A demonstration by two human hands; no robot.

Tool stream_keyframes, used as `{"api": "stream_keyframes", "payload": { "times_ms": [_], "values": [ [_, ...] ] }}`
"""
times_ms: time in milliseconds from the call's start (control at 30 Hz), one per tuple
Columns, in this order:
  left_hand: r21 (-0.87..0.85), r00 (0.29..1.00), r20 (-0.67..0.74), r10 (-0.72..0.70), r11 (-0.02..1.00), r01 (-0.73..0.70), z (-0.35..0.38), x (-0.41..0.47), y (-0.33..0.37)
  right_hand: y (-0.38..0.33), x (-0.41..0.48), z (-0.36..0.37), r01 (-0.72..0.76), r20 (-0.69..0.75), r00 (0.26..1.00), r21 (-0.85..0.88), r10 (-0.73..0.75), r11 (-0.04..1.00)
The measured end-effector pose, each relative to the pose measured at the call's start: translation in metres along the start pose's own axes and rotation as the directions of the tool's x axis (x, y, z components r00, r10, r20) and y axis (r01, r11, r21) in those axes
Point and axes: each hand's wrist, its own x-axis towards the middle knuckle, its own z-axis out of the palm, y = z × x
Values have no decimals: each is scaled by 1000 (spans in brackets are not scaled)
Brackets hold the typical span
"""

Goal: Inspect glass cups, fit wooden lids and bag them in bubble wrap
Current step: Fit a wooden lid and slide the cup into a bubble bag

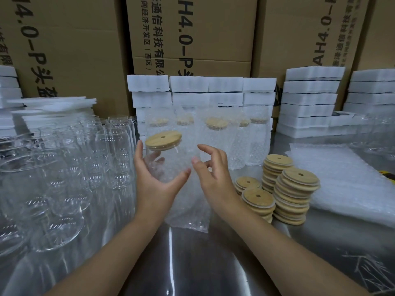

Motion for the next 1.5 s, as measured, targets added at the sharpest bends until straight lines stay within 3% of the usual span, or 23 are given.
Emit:
{"api": "stream_keyframes", "payload": {
  "times_ms": [100,233,333,467,667,833,967,1400,1500],
  "values": [
    [-51,996,-94,4,999,-8,0,2,1,0,2,-3,-59,88,994,14,58,998],
    [-96,988,-156,-11,995,-4,-1,3,7,3,3,-4,-234,427,881,25,201,972],
    [-89,986,-161,42,994,-57,-1,1,13,9,-1,-3,-182,548,820,-26,166,983],
    [-139,993,-102,55,988,-69,0,0,18,14,-3,3,-154,412,901,8,137,988],
    [-132,993,109,-51,989,65,0,3,12,17,8,0,-146,205,972,153,113,977],
    [6,944,303,-134,990,138,3,1,1,10,13,-9,-132,58,991,257,121,957],
    [136,863,460,-210,977,166,2,-1,-4,3,12,-14,-112,25,994,276,109,955],
    [174,901,403,-160,980,96,3,-4,-1,-11,3,-10,-58,75,996,241,41,969],
    [200,920,352,-175,974,108,5,-6,-2,-15,4,-10,-14,70,998,137,4,991]
  ]
}}
